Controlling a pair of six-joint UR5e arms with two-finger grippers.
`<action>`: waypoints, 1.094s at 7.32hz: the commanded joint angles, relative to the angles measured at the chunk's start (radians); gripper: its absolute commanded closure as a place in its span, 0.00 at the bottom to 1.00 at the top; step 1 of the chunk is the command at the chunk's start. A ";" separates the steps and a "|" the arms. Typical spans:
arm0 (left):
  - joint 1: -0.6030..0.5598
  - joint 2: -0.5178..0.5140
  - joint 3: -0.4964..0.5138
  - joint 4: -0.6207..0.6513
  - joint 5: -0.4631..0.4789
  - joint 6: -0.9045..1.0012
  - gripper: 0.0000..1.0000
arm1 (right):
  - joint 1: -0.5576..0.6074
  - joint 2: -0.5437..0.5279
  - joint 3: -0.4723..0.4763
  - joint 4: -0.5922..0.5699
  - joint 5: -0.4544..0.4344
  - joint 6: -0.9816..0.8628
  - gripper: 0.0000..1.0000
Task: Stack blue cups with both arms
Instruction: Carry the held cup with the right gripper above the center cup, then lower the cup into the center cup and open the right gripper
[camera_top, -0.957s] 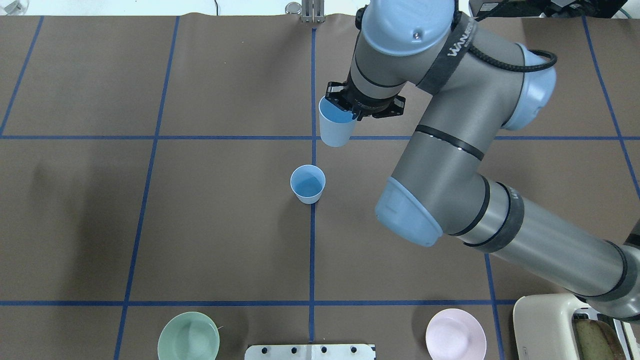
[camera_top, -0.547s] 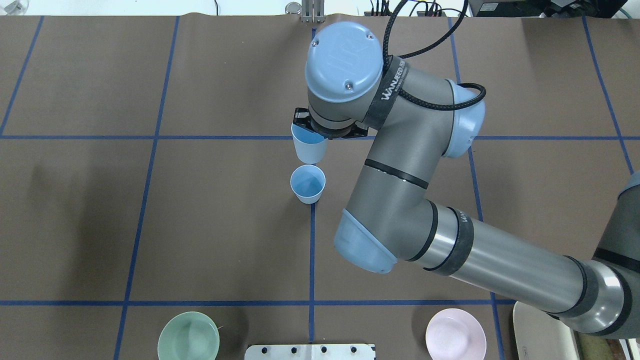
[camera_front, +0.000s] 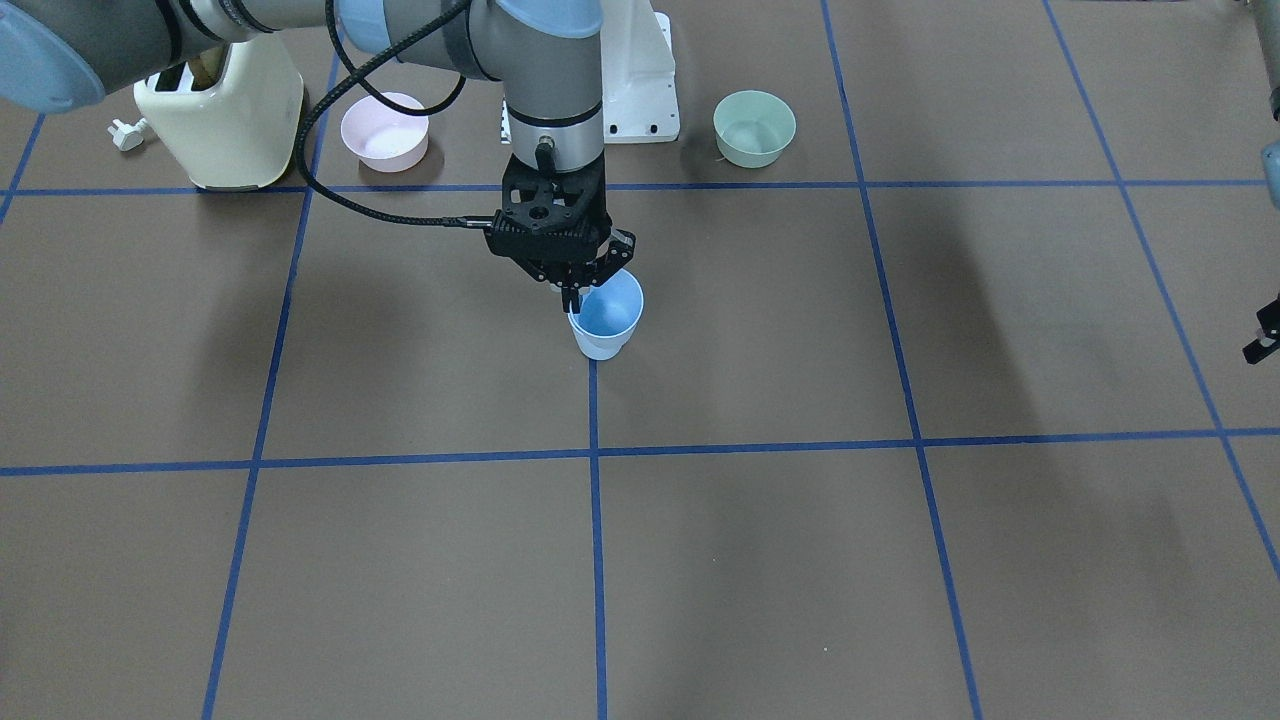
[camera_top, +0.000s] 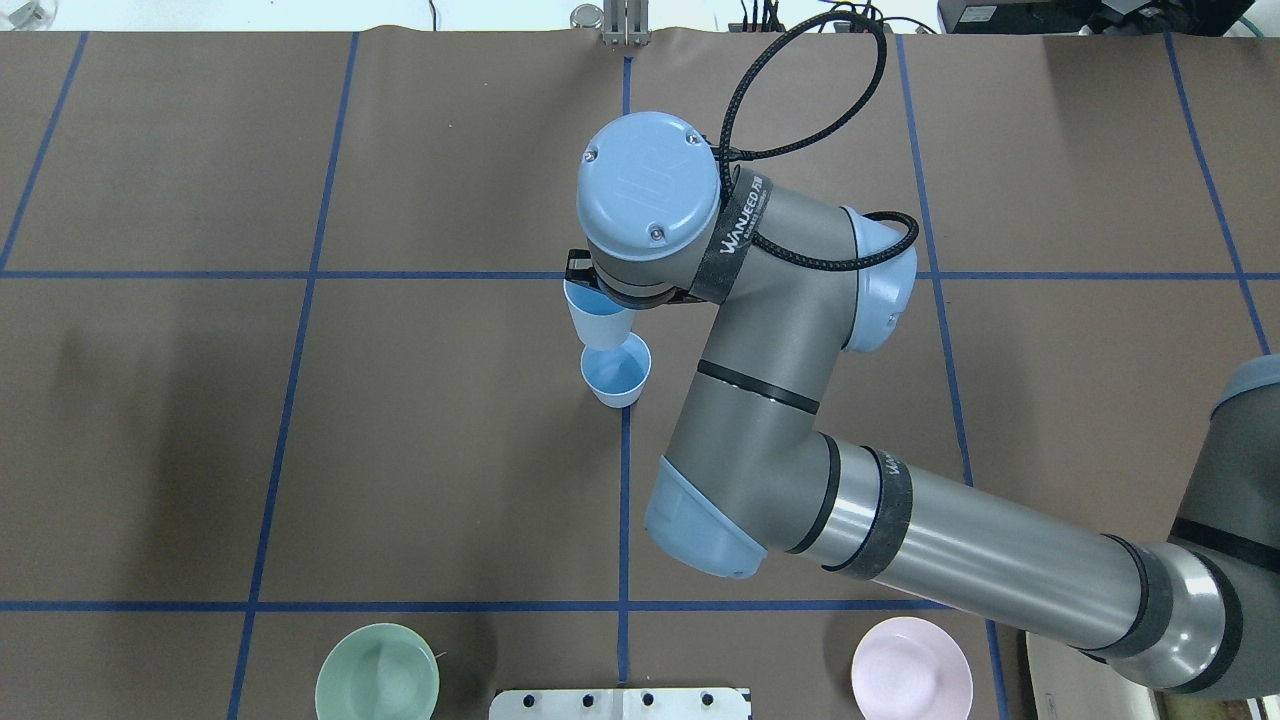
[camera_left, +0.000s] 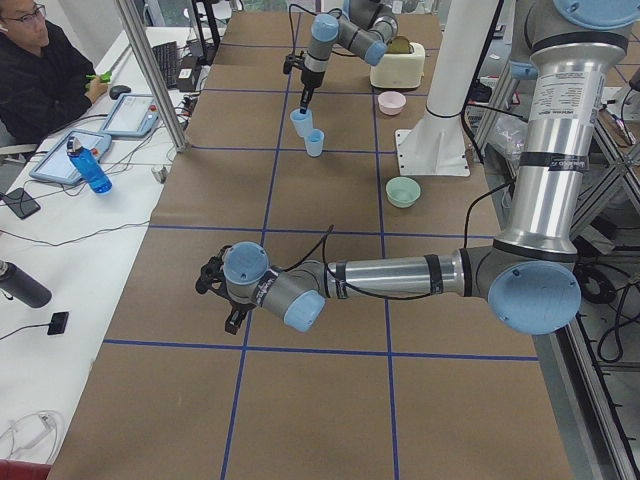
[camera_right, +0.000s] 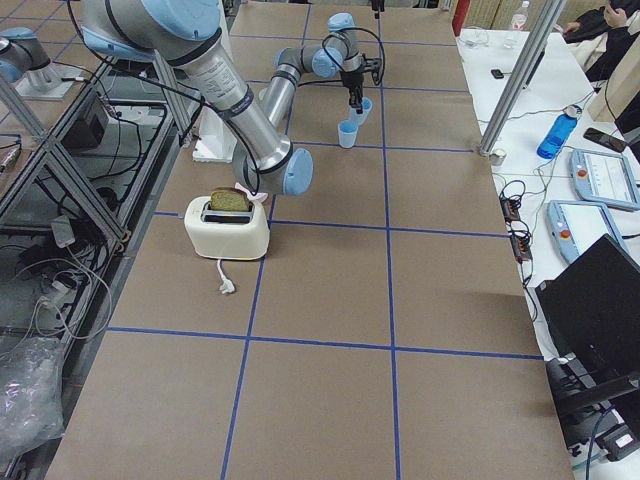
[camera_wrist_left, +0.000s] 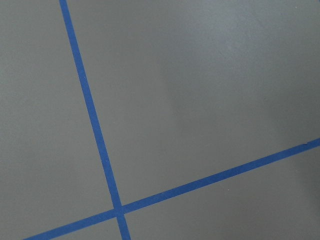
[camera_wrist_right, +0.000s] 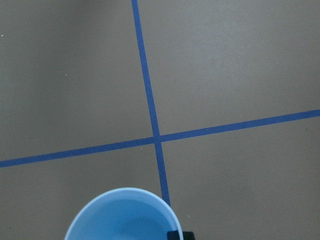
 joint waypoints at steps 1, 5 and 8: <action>0.000 -0.001 0.000 0.000 0.001 0.000 0.02 | -0.002 -0.008 0.007 0.000 -0.001 0.001 1.00; 0.000 -0.001 0.000 0.000 0.001 -0.002 0.02 | -0.004 -0.040 0.018 0.002 -0.011 0.000 1.00; 0.000 -0.001 0.000 0.000 0.000 -0.002 0.02 | -0.007 -0.040 0.021 0.004 -0.011 0.000 1.00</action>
